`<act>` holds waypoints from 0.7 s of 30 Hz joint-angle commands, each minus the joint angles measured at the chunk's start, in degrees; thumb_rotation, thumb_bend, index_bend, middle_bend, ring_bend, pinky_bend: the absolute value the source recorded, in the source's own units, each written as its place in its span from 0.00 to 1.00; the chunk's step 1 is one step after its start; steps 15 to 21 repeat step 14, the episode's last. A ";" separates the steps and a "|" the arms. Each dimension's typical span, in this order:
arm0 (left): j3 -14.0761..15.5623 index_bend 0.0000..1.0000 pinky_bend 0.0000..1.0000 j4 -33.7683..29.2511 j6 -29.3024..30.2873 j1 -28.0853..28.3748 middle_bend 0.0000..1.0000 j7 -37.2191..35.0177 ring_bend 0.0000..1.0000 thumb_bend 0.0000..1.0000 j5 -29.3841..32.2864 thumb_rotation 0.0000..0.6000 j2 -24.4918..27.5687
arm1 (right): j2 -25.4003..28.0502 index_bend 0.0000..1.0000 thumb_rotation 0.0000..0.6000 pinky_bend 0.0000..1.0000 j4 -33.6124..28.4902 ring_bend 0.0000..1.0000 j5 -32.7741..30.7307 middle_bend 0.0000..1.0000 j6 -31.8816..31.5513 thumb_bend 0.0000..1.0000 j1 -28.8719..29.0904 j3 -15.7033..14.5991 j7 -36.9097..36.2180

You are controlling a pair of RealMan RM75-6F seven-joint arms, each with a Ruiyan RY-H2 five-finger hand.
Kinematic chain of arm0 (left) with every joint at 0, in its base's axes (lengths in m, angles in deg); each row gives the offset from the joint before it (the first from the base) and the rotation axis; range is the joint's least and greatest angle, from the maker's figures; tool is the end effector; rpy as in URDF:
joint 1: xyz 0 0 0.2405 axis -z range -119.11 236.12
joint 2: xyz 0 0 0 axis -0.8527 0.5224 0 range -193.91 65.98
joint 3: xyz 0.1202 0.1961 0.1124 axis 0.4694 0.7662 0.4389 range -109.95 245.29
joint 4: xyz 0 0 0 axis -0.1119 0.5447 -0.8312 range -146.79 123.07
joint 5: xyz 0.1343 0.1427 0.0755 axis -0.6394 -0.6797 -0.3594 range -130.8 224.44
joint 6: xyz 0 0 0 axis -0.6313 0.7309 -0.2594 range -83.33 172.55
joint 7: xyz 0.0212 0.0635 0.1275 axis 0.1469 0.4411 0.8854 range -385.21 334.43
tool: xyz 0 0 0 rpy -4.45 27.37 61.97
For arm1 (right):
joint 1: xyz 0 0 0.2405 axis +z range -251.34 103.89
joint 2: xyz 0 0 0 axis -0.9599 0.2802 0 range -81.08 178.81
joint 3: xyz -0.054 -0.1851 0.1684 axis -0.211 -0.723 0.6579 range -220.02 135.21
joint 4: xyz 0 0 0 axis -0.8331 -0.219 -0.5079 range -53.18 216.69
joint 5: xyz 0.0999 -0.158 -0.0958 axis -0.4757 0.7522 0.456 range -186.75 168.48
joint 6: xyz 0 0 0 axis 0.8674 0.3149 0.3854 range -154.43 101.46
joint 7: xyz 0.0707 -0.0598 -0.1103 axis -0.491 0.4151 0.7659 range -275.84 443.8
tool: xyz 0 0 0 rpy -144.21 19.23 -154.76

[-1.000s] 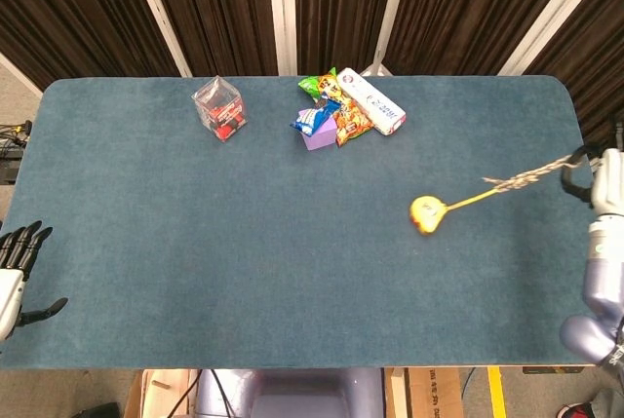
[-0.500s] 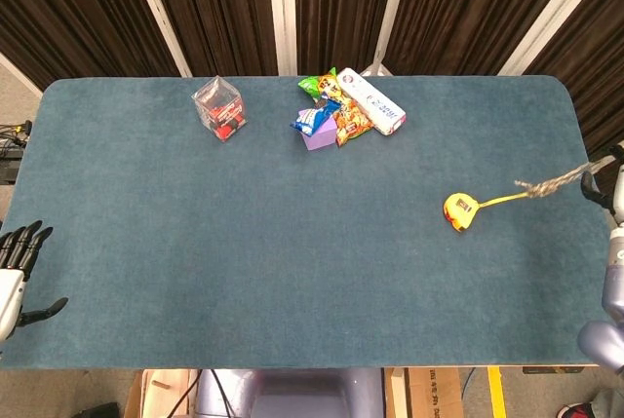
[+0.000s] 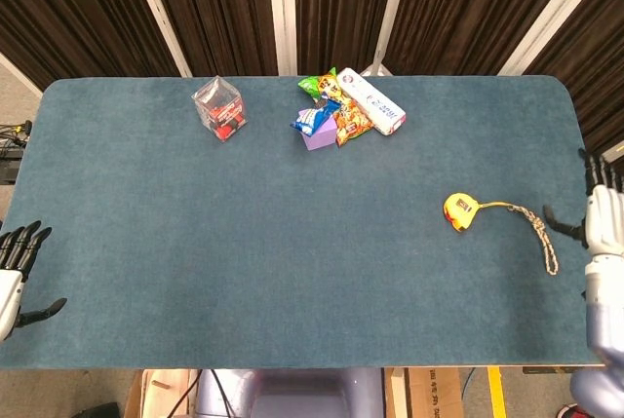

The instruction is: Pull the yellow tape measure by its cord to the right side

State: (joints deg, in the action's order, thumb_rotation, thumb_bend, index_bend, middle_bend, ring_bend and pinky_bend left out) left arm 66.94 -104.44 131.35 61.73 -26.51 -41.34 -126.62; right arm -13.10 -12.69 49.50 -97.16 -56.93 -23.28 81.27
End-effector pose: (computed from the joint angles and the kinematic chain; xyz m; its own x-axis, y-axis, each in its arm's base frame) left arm -0.3135 0.1642 0.1636 0.4008 0.0210 0.9159 0.9161 -0.0191 -0.4004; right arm -0.2970 -0.2940 0.1993 0.1728 0.1139 0.9784 -0.9693 0.1960 0.1483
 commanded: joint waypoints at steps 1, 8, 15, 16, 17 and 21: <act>-0.03 0.00 0.00 0.12 0.14 -0.06 0.00 0.12 0.00 0.00 0.02 1.00 -0.04 | 2.64 0.00 1.00 0.00 -5.22 0.00 9.28 0.00 -5.10 0.28 -5.35 -5.12 -3.79; -0.08 0.00 0.00 0.40 0.15 -0.13 0.00 1.00 0.00 0.00 0.25 1.00 -0.13 | 3.73 0.00 1.00 0.00 -7.51 0.00 21.86 0.00 -12.09 0.27 -11.98 -13.54 -4.34; 0.15 0.00 0.00 0.74 0.58 -0.14 0.00 2.13 0.00 0.00 -0.66 1.00 -0.18 | 2.30 0.00 1.00 0.00 -1.57 0.00 30.45 0.00 -18.82 0.27 -15.50 -17.25 -1.25; 0.15 0.00 0.00 0.74 0.58 -0.14 0.00 2.13 0.00 0.00 -0.66 1.00 -0.18 | 2.30 0.00 1.00 0.00 -1.57 0.00 30.45 0.00 -18.82 0.27 -15.50 -17.25 -1.25; 0.15 0.00 0.00 0.74 0.58 -0.14 0.00 2.13 0.00 0.00 -0.66 1.00 -0.18 | 2.30 0.00 1.00 0.00 -1.57 0.00 30.45 0.00 -18.82 0.27 -15.50 -17.25 -1.25; 0.15 0.00 0.00 0.74 0.58 -0.14 0.00 2.13 0.00 0.00 -0.66 1.00 -0.18 | 2.30 0.00 1.00 0.00 -1.57 0.00 30.45 0.00 -18.82 0.27 -15.50 -17.25 -1.25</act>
